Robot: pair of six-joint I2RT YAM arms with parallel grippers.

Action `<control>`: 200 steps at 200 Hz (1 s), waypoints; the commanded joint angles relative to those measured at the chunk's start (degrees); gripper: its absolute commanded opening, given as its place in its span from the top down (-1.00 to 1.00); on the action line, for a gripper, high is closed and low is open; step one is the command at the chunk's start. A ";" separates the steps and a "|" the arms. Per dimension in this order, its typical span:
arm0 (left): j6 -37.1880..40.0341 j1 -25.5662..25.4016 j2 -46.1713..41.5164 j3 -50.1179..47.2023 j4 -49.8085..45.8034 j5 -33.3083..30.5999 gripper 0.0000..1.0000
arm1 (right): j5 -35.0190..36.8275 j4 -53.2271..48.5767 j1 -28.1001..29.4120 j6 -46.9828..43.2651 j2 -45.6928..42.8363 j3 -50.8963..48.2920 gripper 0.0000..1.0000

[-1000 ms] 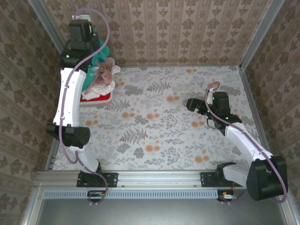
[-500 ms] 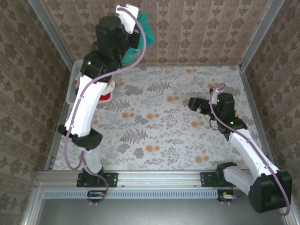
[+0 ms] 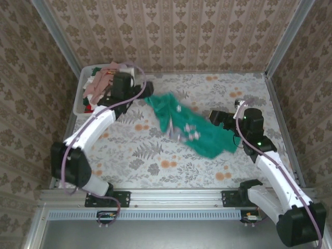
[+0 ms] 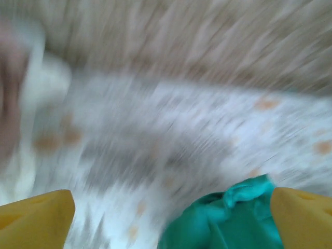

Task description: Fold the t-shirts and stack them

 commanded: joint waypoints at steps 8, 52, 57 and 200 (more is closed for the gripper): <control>-5.28 2.84 3.39 -1.64 -5.28 2.92 -1.00 | 2.20 -7.97 1.46 0.21 7.66 4.15 -0.88; 4.33 -0.38 -1.97 -1.37 -14.31 -8.93 -0.99 | 14.03 -16.81 18.06 -5.25 16.45 11.40 -0.85; 5.52 -1.33 -3.03 -1.98 -13.58 -9.59 -0.99 | 14.14 -16.56 19.50 -5.55 17.74 11.68 -0.84; 5.42 -0.33 -6.88 -14.62 4.14 9.30 -0.95 | 30.48 -22.81 24.86 -12.18 64.05 44.13 0.16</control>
